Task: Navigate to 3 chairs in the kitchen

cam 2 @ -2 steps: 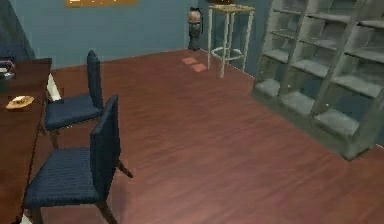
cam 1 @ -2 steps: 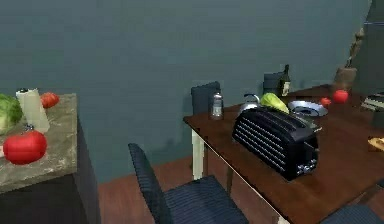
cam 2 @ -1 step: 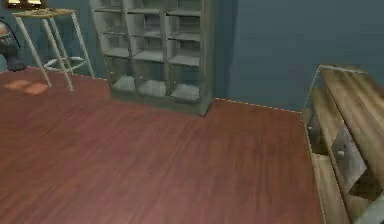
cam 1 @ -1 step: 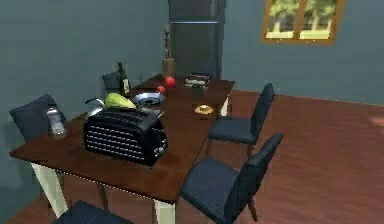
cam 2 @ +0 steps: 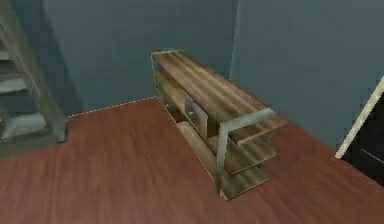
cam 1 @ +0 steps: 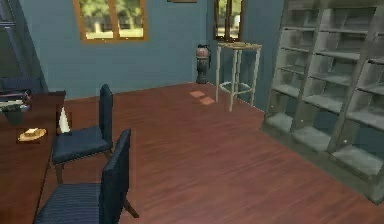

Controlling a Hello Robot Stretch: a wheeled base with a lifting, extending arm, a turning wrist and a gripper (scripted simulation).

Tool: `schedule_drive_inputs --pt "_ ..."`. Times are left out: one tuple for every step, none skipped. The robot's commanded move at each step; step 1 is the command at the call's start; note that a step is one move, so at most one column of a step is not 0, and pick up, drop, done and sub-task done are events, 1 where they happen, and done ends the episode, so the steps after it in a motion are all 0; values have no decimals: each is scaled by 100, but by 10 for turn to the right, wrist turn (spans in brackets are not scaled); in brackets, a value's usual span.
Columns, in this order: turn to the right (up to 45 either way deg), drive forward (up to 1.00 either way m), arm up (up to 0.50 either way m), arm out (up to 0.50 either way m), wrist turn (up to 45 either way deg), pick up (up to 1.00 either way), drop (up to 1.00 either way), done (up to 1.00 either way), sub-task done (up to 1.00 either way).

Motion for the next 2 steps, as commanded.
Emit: schedule_drive_inputs --pt "240 0 0 0 0 0 0 0 0" --pt "0 80 0 0 0 0 0 0 0"
